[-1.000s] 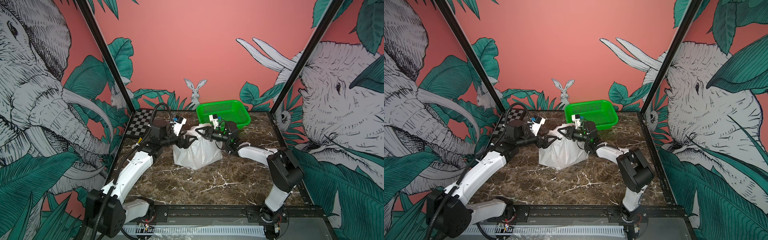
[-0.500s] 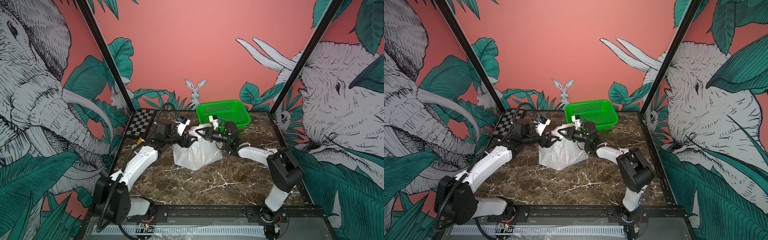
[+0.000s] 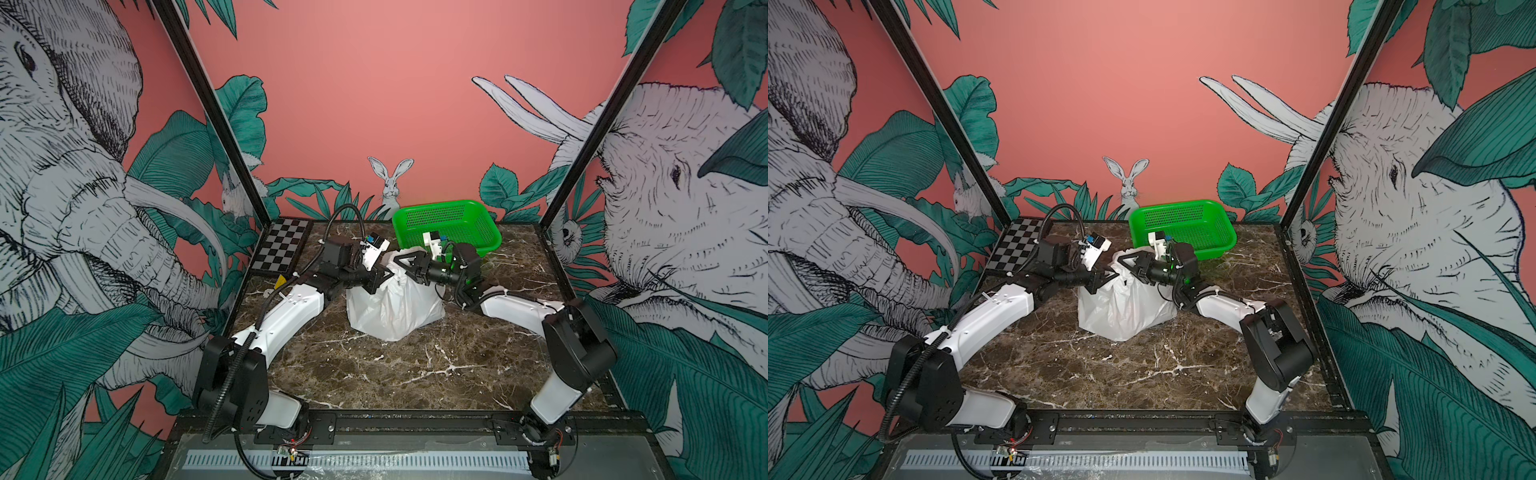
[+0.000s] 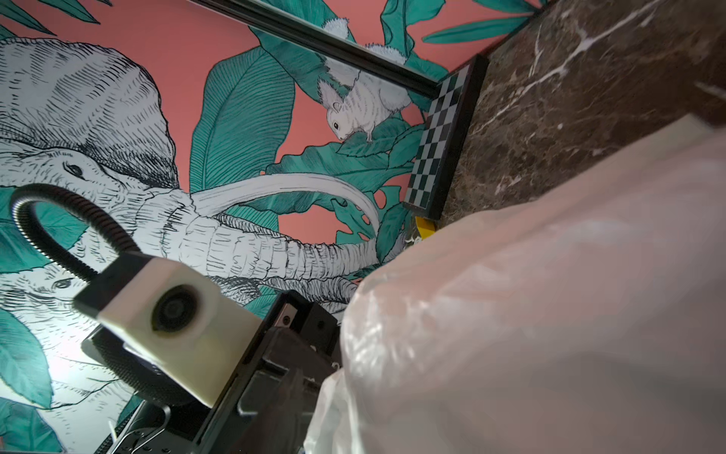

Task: Place the pineapple into a plastic bag & tie a knot
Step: Cross the plastic bag at the center of the board.

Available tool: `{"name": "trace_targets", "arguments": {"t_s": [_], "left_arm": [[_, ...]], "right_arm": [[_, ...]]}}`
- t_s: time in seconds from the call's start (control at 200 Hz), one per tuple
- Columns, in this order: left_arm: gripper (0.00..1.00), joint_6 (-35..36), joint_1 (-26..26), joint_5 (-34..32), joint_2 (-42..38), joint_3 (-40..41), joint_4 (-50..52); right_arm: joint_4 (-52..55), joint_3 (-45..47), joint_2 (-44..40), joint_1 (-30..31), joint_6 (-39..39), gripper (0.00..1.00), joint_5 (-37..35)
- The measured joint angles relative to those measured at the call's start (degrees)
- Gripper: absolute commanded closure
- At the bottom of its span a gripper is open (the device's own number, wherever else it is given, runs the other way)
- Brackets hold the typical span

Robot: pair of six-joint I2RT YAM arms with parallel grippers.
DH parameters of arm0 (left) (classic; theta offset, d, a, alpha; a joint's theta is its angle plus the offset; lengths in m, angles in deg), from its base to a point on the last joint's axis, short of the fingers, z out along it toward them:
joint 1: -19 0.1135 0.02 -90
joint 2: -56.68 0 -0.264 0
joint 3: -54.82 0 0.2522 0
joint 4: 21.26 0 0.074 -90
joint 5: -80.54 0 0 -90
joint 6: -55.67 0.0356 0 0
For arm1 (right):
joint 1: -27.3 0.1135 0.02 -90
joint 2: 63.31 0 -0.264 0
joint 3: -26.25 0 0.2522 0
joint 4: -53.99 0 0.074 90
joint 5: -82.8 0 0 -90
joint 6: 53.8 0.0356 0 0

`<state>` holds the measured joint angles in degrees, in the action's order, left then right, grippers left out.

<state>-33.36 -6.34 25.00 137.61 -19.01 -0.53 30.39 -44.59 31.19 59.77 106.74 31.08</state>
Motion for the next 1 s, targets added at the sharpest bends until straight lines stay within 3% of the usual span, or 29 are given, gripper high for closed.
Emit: {"name": "trace_targets", "arguments": {"t_s": [0.265,0.395,0.62,1.0], "left_arm": [[1.0,0.31,-4.31,-10.51,-4.5,0.68,0.04],[1.0,0.61,-6.93,-16.13,-6.99,1.46,0.07],[1.0,0.74,-9.16,-22.01,-9.16,2.64,0.11],[1.0,0.74,-11.58,-24.11,-9.31,2.86,0.48]], "right_arm": [[17.25,2.6,-17.51,-0.02,1.57,0.41,-7.8],[26.51,1.29,-21.77,0.15,4.59,0.4,-10.12],[34.58,0.11,-21.81,3.56,11.08,0.33,-13.0],[34.12,-4.9,-16.63,8.11,14.23,0.33,-14.38]]}}
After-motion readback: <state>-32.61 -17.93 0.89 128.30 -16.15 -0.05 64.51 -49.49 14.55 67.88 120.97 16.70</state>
